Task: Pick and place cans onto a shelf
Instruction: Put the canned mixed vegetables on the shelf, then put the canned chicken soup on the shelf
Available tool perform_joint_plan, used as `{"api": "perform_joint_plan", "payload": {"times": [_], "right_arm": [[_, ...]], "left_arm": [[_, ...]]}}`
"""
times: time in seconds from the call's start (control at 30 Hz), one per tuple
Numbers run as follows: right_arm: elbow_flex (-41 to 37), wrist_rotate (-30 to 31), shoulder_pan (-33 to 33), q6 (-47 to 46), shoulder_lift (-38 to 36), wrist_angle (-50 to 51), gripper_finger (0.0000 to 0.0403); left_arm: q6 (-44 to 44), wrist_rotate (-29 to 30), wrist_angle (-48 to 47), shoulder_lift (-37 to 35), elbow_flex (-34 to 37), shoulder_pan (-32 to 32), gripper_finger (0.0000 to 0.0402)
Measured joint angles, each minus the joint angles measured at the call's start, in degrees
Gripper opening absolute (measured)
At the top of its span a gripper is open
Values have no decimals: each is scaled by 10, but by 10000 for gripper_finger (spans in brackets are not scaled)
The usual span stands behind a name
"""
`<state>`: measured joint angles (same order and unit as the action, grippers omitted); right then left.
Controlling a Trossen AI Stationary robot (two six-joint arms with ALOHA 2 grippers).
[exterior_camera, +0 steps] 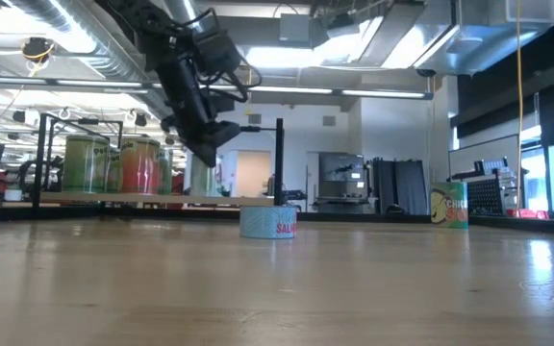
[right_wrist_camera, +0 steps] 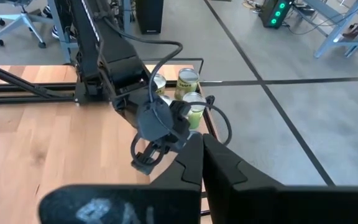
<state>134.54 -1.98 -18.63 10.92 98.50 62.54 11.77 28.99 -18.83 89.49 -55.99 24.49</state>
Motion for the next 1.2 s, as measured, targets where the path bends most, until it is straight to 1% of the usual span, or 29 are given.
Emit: {"api": "perform_joint_plan", "payload": {"times": [0.27, 0.43, 0.53, 0.63, 0.73, 0.8, 0.9, 1.03, 1.13, 1.2], "right_arm": [[0, 0, 0, 0, 0, 0, 6], [0, 0, 0, 0, 0, 0, 6], [0, 0, 0, 1, 0, 0, 6], [0, 13, 0, 5, 0, 0, 6], [0, 61, 0, 13, -5, 16, 6], [0, 96, 0, 7, -13, 39, 6], [0, 131, -8, -36, -26, 86, 5], [0, 136, -36, -104, -29, 196, 4], [0, 136, -62, -124, -26, 285, 3], [-15, 131, -77, -130, -25, 268, 3]], "left_arm": [[-20, 19, -3, 0, 0, 23, 0], [-47, 21, -9, 0, 0, 40, 0], [-49, 19, -9, 0, 0, 48, 0], [-49, 2, -9, -1, 0, 47, 0], [-45, -46, -17, -13, -8, 39, 0], [-39, -73, -27, -25, -27, 27, 0], [-34, -105, -54, -51, -70, 0, 0], [-34, -107, -102, -88, -131, -40, 0], [-34, -100, -123, -107, -175, -67, 0], [-36, -91, -124, -107, -205, -85, 0]]}}
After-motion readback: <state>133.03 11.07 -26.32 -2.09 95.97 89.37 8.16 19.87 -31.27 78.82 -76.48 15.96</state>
